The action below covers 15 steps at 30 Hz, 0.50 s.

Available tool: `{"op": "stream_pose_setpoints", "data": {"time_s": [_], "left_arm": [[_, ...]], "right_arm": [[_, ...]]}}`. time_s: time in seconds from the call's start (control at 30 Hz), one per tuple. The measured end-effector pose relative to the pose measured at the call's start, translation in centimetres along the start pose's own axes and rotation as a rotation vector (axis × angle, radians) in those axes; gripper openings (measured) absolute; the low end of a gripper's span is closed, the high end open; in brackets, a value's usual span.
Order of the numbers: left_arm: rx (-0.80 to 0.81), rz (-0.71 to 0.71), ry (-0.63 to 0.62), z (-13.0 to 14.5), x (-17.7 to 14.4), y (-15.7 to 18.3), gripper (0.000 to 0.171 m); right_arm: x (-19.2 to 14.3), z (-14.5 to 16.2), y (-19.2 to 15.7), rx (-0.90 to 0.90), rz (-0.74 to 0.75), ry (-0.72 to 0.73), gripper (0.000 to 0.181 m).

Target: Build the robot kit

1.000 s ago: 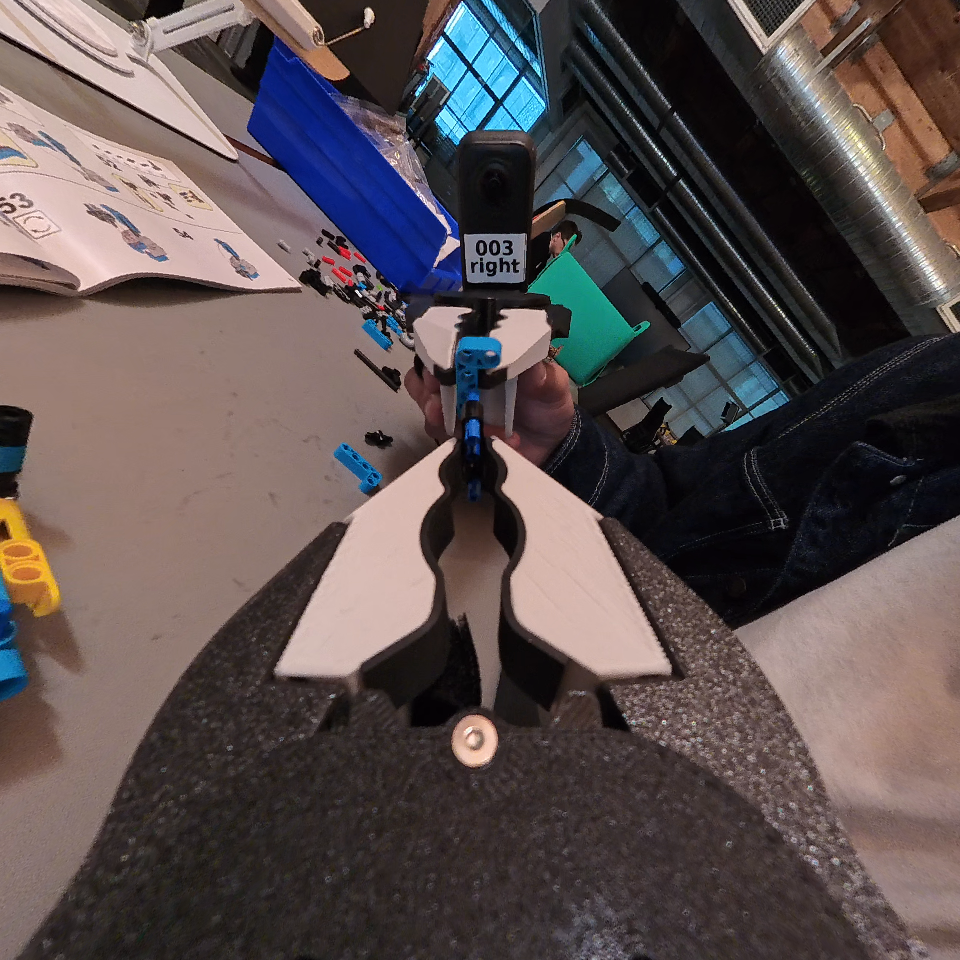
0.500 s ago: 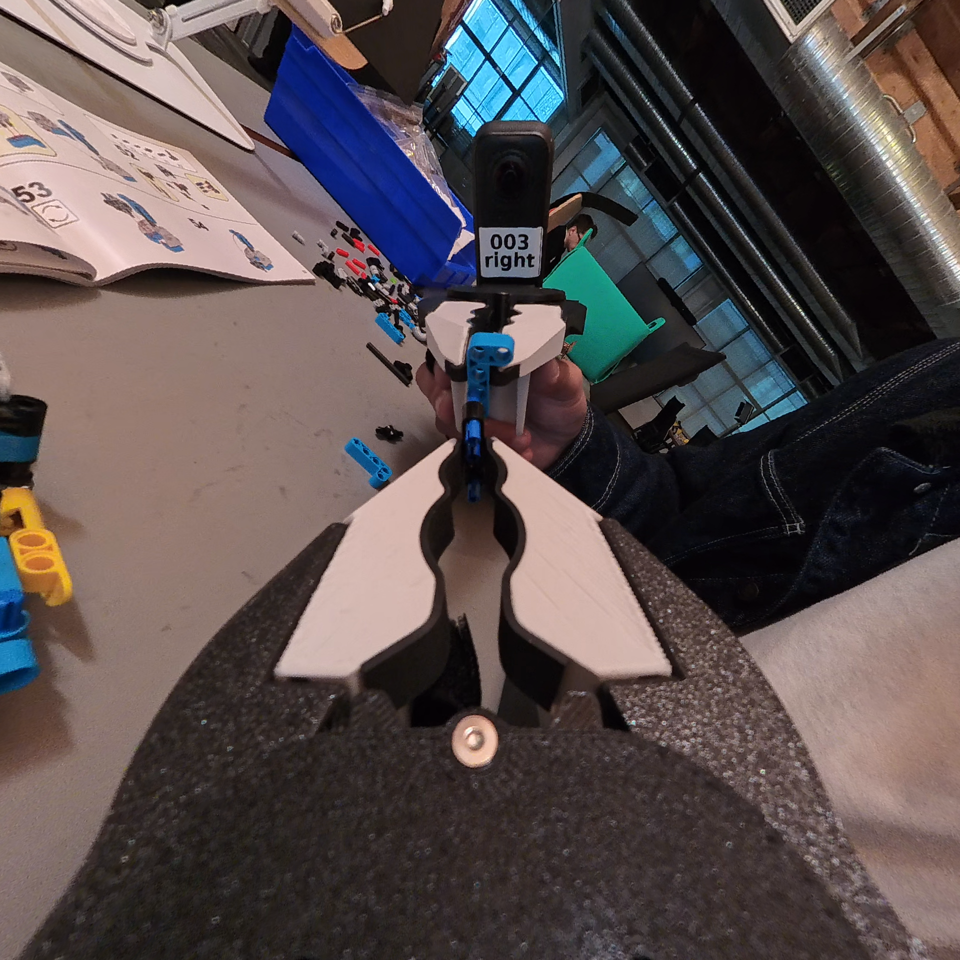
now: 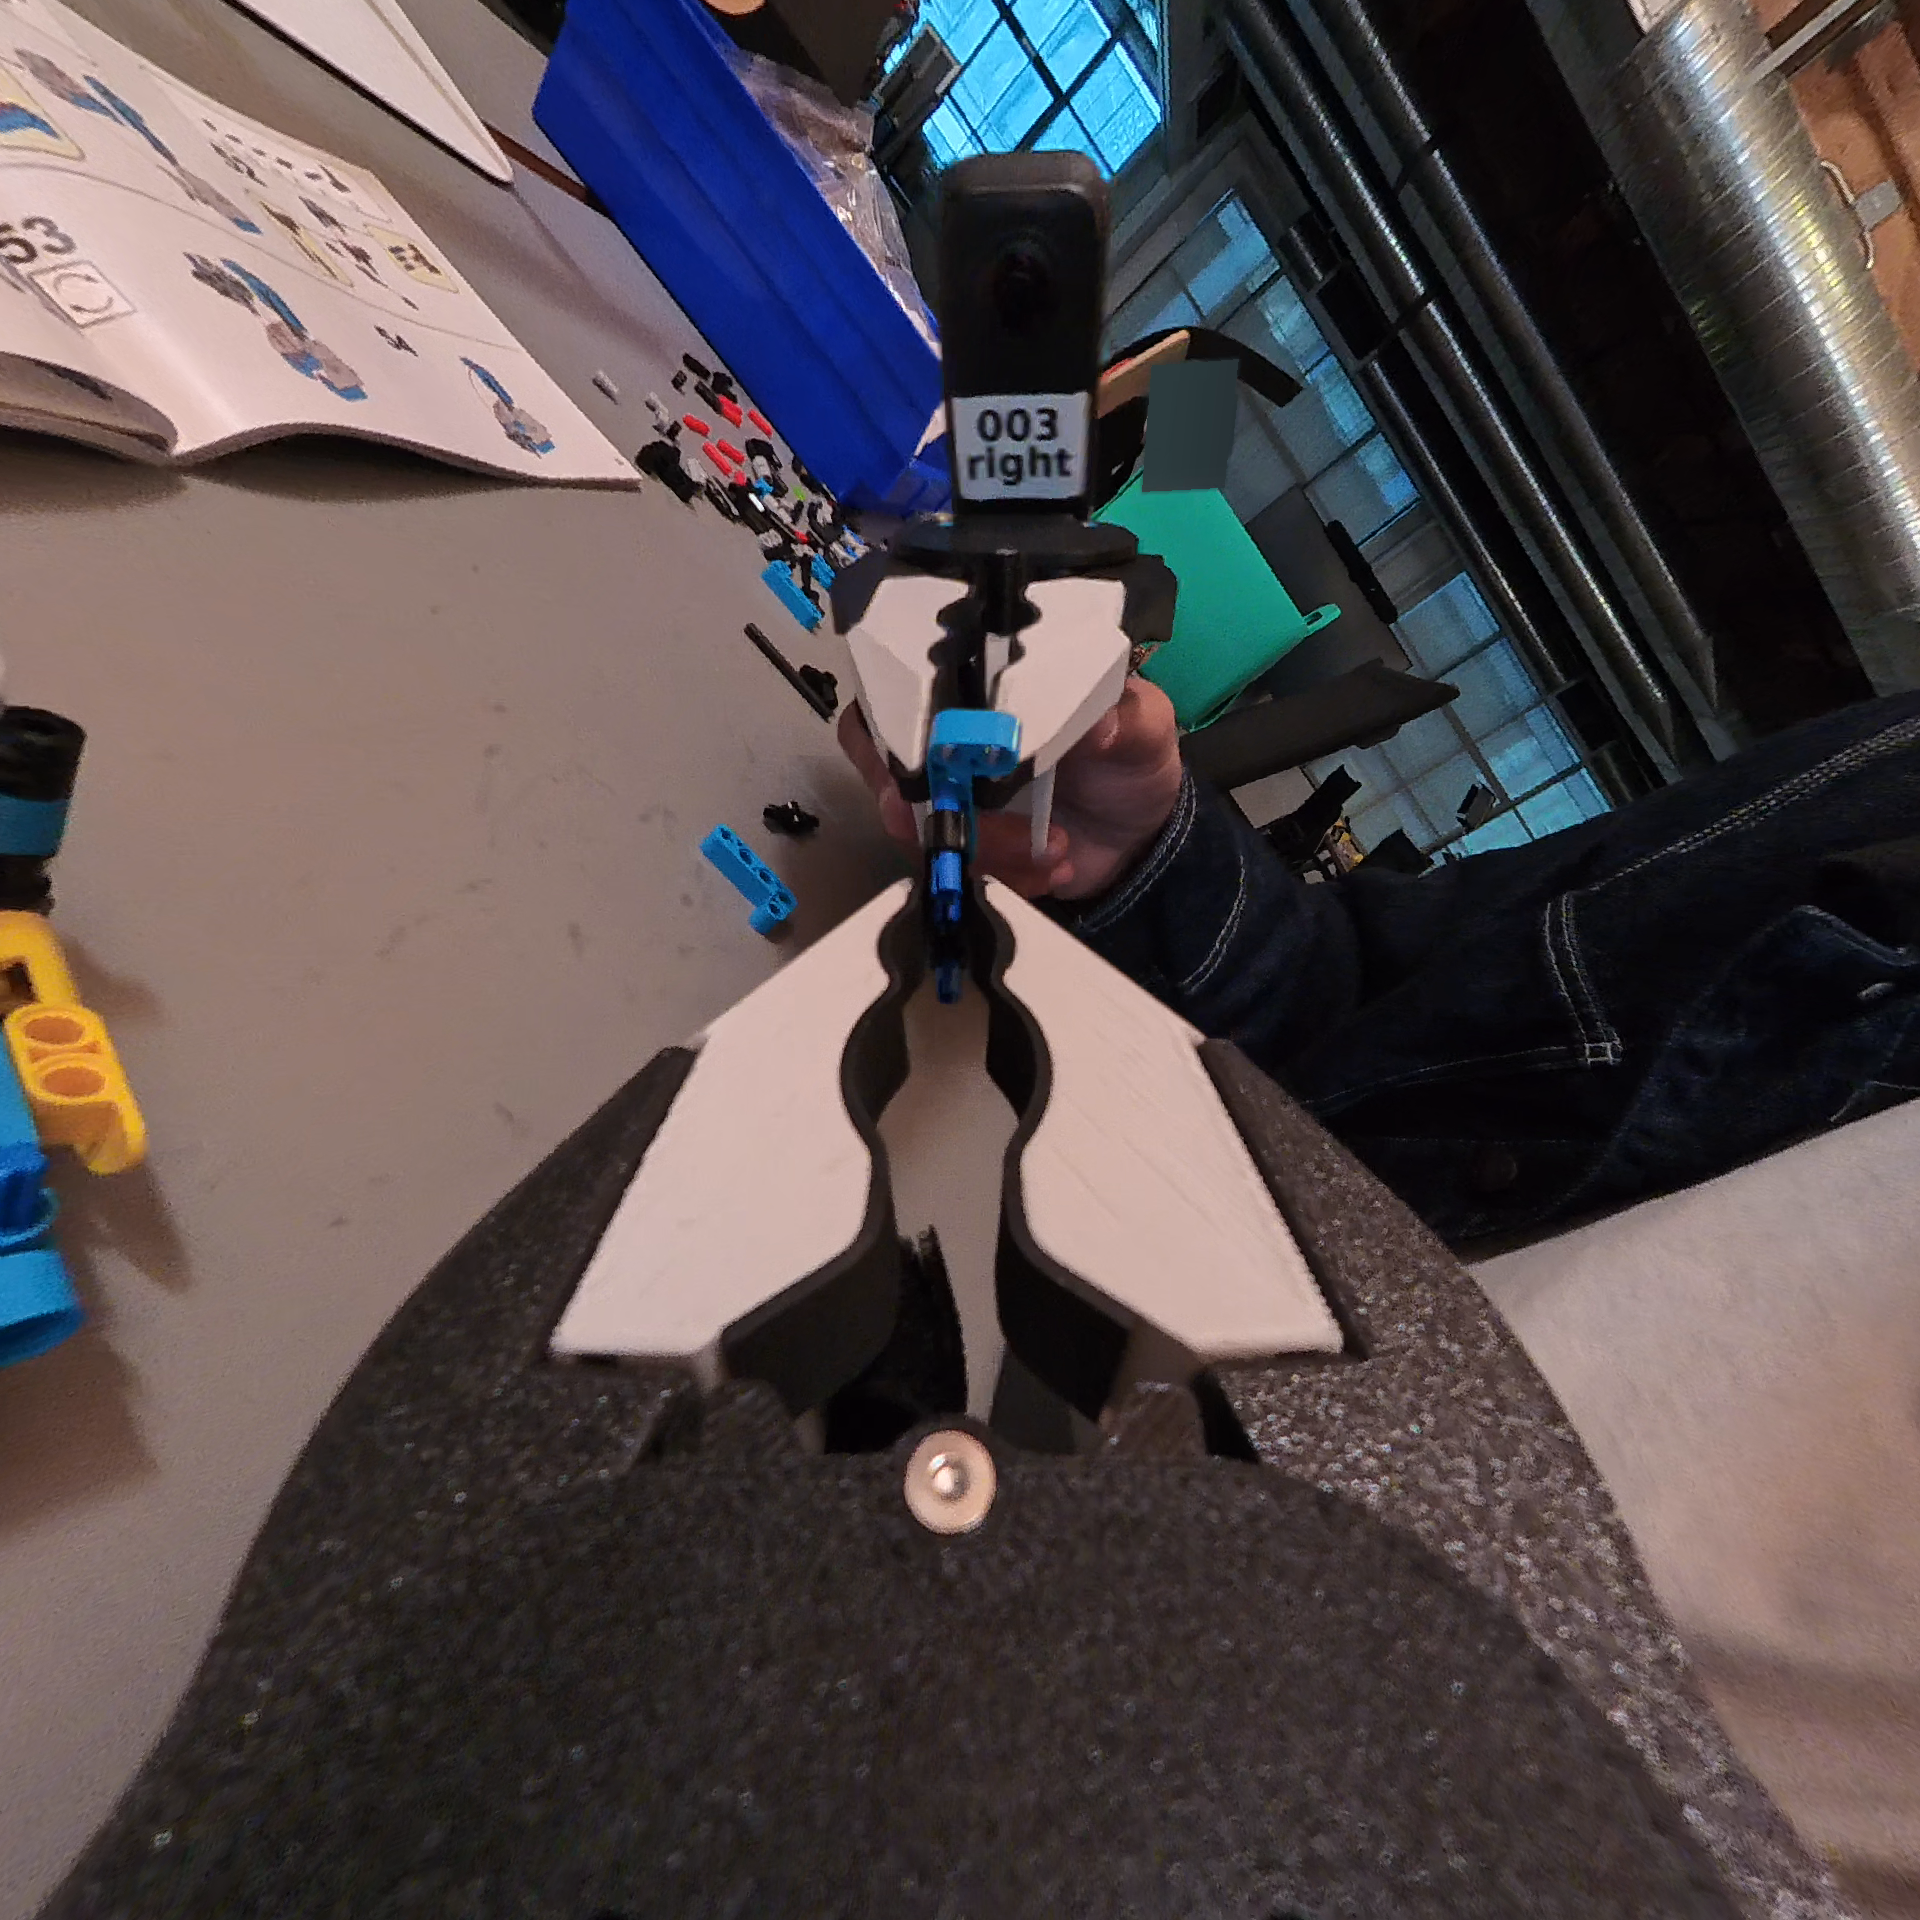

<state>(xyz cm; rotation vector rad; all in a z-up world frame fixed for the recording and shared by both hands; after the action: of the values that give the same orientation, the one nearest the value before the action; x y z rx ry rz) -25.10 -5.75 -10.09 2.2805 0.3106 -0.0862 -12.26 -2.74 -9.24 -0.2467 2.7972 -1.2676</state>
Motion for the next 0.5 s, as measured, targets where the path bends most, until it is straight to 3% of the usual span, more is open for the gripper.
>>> {"op": "stream_pose_setpoints", "data": {"time_s": [0.2,0.5], "left_arm": [[0.060,0.028,-0.114,1.0,0.9,0.8,0.006],[0.116,-0.035,-0.280,2.5,2.2,0.7,0.005]], "right_arm": [[-0.5,1.1,0.3,0.167,-0.154,-0.091,0.006],[-0.1,2.5,-0.2,-0.027,-0.026,-0.307,0.006]]}}
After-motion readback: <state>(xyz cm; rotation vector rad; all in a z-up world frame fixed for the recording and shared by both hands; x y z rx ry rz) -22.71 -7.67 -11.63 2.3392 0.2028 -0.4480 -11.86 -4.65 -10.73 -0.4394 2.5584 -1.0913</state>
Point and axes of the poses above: each gripper's, where its closed fingertips meet, x out along the fingers, z out of its underside, y = z × x across the jaws, the point moved 7 cm from there along -x, back along the fingers, and after that the axes turned 6 degrees about -z, right-handed, at the moved point
